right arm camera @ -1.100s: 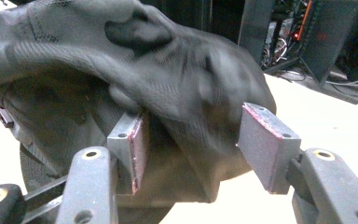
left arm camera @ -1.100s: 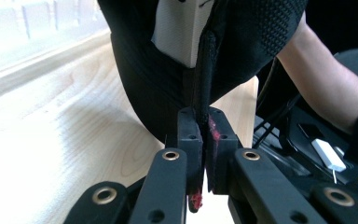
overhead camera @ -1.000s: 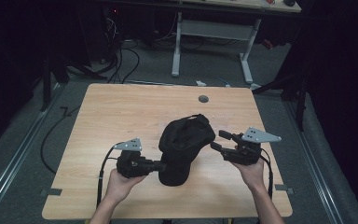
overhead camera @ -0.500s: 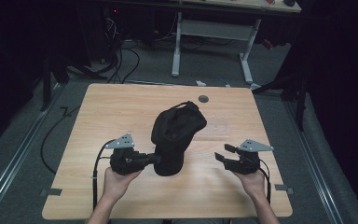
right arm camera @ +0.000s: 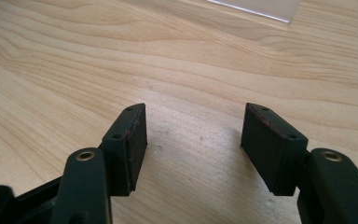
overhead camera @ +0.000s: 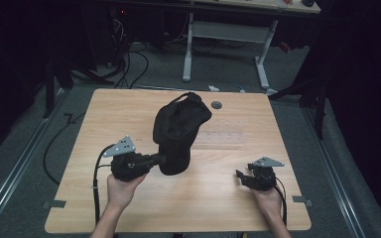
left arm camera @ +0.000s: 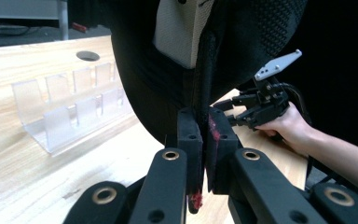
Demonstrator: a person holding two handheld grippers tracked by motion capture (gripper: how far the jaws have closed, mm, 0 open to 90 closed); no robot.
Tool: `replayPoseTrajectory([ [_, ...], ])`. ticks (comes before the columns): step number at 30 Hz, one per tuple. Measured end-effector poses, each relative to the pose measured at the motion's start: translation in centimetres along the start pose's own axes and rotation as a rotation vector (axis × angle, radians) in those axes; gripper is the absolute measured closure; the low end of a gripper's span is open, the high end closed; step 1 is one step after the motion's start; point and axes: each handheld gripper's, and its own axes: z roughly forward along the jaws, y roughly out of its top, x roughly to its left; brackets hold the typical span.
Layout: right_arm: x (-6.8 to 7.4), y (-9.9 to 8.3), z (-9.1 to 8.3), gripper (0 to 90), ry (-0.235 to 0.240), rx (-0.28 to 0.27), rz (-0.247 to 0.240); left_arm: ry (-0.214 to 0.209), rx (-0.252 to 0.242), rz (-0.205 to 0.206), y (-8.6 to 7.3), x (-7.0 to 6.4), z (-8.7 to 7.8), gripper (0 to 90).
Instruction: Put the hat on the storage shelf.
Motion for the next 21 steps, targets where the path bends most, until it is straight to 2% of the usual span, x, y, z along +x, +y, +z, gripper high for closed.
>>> replayPoseTrajectory([
  [6, 0.5, 0.0, 0.1, 38.0, -0.033, 0.007, -0.017, 0.034, -0.019, 0.024, 0.7, 0.3, 0.3, 86.3],
  [16, 0.5, 0.0, 0.1, 36.3, -0.029, 0.008, -0.023, 0.045, -0.061, 0.077, 2.9, 0.3, 0.9, 86.3],
  [21, 0.5, 0.0, 0.1, 36.2, -0.028, 0.008, -0.021, 0.072, -0.086, 0.109, 4.1, 0.7, 1.9, 86.3],
])
